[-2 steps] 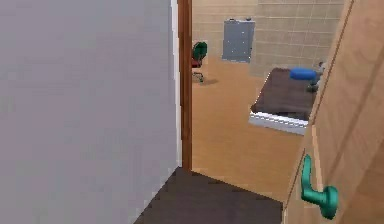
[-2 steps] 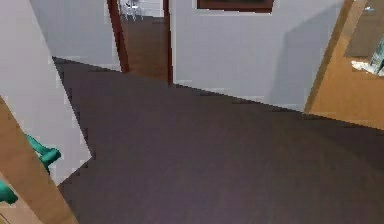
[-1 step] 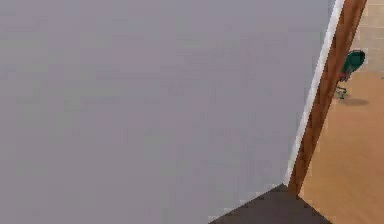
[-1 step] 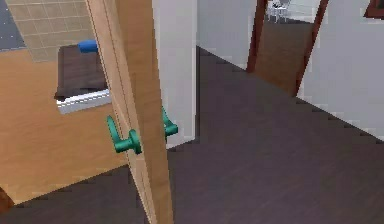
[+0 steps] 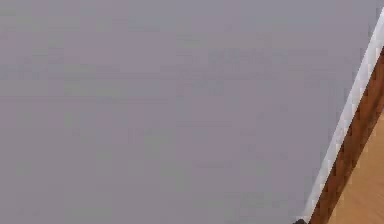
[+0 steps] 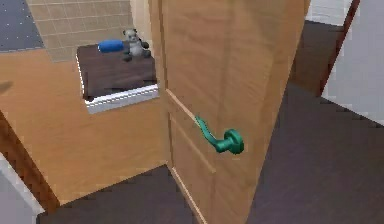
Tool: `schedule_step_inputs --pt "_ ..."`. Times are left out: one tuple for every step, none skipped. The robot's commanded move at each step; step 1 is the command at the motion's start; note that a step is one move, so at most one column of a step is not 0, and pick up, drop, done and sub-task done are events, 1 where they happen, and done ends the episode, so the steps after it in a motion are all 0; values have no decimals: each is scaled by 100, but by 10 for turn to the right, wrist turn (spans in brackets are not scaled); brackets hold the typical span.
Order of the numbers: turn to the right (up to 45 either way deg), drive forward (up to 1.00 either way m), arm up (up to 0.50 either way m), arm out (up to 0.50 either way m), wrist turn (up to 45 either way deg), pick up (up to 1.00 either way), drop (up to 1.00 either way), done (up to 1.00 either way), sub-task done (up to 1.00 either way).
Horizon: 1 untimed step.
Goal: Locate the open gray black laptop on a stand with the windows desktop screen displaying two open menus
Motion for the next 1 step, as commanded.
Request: schedule_step_inputs --pt "450 0 0 0 0 0 0 0 0"
